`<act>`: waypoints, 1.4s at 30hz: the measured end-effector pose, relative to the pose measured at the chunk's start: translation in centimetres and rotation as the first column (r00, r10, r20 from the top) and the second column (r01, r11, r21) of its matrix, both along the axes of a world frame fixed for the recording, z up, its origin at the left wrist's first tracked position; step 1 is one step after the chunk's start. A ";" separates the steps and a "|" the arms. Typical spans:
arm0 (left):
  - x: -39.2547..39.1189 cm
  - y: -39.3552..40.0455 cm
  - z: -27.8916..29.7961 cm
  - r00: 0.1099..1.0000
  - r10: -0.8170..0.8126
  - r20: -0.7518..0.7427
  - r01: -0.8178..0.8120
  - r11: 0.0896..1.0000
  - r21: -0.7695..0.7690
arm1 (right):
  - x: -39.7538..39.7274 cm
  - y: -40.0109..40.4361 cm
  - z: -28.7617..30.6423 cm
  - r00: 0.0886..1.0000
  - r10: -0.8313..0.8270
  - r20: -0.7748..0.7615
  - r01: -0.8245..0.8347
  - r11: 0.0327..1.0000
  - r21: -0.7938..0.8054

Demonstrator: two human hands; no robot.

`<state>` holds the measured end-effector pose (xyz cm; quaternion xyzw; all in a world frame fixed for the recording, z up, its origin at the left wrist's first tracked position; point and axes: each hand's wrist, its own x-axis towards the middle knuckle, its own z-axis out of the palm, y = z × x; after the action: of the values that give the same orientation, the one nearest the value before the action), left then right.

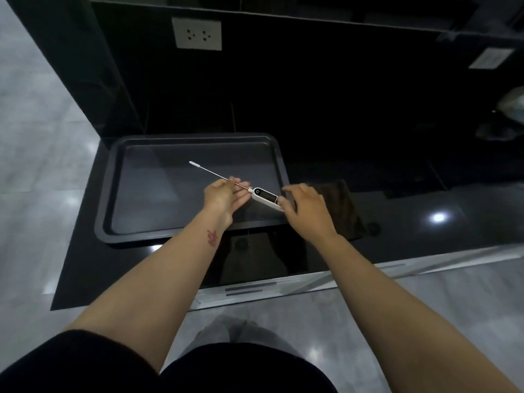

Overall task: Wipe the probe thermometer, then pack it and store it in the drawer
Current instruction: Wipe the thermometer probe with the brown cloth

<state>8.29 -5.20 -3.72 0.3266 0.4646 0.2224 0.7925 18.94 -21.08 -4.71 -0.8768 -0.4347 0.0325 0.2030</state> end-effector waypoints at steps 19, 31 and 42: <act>0.9 1.2 -0.7 0.999 -0.043 -0.007 0.044 0.996 0.073 | 5.3 -2.7 -6.4 0.907 -0.420 -0.041 0.422 0.904 0.072; -0.3 4.8 2.5 0.996 0.021 0.090 -0.032 0.991 0.127 | 3.1 3.5 4.2 0.862 -0.315 -0.397 0.462 0.812 0.358; -1.2 5.0 3.9 0.998 -0.035 0.051 0.025 0.981 0.192 | -2.7 7.9 1.7 0.420 0.024 -0.907 0.528 0.807 0.266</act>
<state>7.13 -0.17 0.21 0.4020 0.4146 0.2629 0.7729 16.25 -13.20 -2.99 -0.6977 -0.1131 0.3291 0.6262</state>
